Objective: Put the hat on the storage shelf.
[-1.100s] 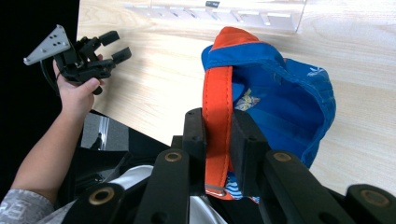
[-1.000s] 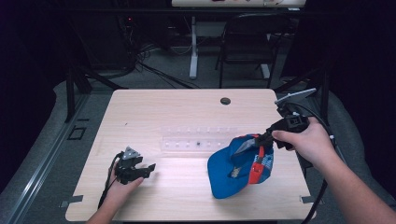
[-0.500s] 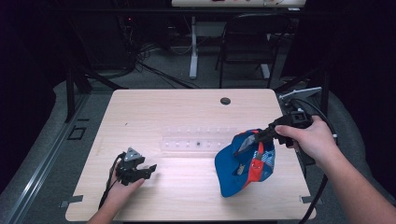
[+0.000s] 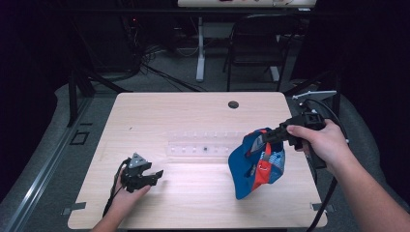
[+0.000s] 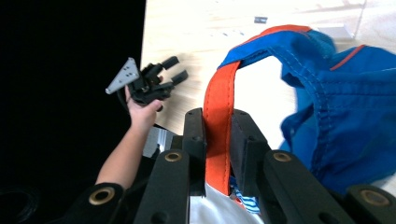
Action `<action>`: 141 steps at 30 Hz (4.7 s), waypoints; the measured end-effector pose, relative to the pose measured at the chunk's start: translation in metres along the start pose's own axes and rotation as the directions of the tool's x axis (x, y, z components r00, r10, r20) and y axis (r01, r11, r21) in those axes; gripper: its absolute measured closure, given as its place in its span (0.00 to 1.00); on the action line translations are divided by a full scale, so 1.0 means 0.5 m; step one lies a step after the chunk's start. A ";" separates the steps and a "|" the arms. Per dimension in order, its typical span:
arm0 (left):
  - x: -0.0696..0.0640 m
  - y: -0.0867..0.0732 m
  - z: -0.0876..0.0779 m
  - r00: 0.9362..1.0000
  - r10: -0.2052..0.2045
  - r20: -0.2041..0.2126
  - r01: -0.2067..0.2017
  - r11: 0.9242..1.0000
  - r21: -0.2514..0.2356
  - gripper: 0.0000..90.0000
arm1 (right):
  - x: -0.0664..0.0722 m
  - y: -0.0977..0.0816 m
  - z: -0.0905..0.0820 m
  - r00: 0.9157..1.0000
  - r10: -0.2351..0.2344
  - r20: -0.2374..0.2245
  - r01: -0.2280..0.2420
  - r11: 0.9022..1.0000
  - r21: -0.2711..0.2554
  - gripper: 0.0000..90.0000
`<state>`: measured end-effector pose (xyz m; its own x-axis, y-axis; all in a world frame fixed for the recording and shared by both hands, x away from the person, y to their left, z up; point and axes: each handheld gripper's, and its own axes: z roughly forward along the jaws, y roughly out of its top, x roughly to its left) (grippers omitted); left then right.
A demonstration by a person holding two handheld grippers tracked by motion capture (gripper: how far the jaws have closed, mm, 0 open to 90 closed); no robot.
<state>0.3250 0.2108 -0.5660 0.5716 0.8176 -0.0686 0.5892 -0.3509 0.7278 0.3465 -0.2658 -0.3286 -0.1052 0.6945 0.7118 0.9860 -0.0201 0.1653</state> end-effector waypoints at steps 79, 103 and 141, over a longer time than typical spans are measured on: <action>-0.321 0.150 0.008 0.925 0.348 0.154 -0.303 0.918 -0.256 0.92 | 0.116 0.086 0.048 0.987 -0.089 -0.133 0.076 0.992 -0.101 0.86; -0.236 0.163 0.012 0.943 0.332 0.034 -0.307 0.903 -0.300 0.98 | 0.106 0.101 0.101 0.986 -0.093 -0.140 0.083 0.994 -0.074 0.86; -0.181 0.159 0.052 0.955 0.280 0.095 -0.239 0.920 -0.312 0.98 | 0.086 0.123 0.167 0.989 -0.072 -0.130 0.068 0.997 -0.034 0.86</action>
<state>0.3348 0.0971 -0.5199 0.7652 0.6395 0.0740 0.2273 -0.3758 0.8984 0.4133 -0.1773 -0.3450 -0.1914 0.5951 0.7806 0.9717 0.0029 0.2360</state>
